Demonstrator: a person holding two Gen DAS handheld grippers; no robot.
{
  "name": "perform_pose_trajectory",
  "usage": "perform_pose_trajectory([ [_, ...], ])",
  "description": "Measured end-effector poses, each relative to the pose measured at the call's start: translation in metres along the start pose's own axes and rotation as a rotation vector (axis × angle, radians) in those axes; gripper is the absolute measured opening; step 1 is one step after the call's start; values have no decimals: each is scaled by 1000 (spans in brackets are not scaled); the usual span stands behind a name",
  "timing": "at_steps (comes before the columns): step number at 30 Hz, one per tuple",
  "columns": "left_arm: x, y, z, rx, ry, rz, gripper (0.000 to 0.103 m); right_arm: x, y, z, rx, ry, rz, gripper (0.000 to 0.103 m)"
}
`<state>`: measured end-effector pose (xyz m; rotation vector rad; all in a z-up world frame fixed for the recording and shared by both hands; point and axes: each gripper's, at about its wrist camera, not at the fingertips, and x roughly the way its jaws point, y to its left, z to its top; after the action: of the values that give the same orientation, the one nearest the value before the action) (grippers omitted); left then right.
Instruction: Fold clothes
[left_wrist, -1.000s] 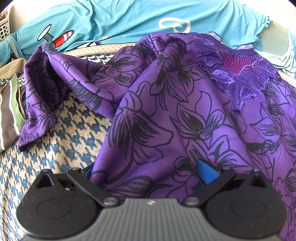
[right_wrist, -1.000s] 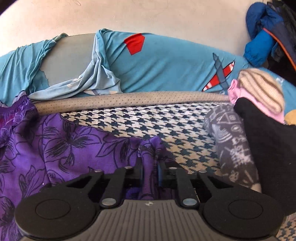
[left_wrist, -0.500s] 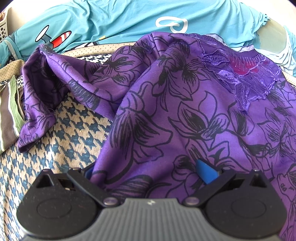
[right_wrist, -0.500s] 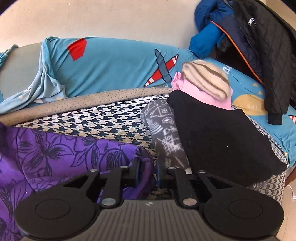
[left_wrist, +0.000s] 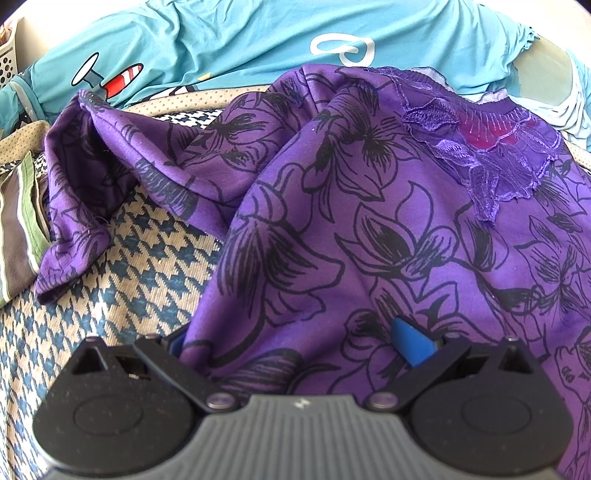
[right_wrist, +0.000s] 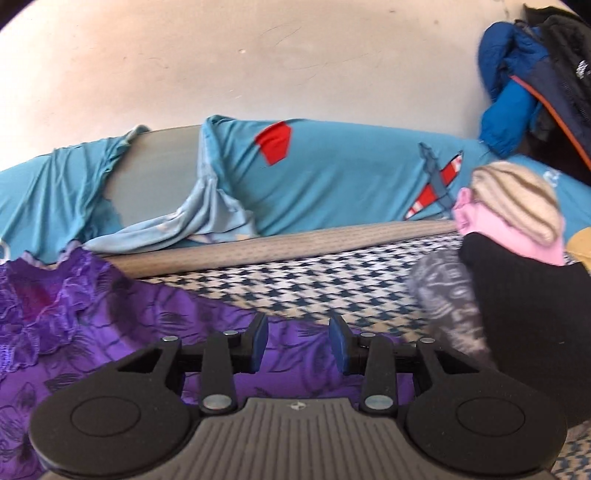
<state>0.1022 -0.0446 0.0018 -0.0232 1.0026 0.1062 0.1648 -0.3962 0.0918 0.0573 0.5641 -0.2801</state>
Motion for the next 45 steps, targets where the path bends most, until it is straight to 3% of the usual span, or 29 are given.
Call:
perform_pose_trajectory([
  [9, 1, 0, -2, 3, -7, -2, 103, 28, 31, 0, -48, -5, 173, 52],
  [16, 2, -1, -1, 3, -10, -1, 103, 49, 60, 2, -150, -11, 233, 59],
  [21, 2, -3, -1, 4, -14, 1, 103, 62, 76, 2, -214, -20, 215, 69],
  [25, 1, -4, 0, 4, -16, 2, 103, 75, 81, -1, -233, -2, 197, 69],
  [27, 1, -4, 0, 5, -18, 2, 103, 78, 81, -2, -225, 3, 227, 64],
  [29, 1, -5, 0, 5, -20, 3, 103, 80, 82, -3, -227, 4, 256, 34],
  [31, 1, -6, 1, 4, -20, 4, 103, 78, 90, -4, -258, -1, 274, 20],
  [35, 1, -6, 1, 3, -21, 4, 103, 77, 95, -2, -265, -22, 246, 7],
  [42, 2, -5, 1, 4, -25, 6, 103, 73, 85, 10, -148, -83, 142, 5],
  [45, 2, -4, 1, 4, -25, 4, 103, 76, 84, 14, -134, -14, 272, 6],
])
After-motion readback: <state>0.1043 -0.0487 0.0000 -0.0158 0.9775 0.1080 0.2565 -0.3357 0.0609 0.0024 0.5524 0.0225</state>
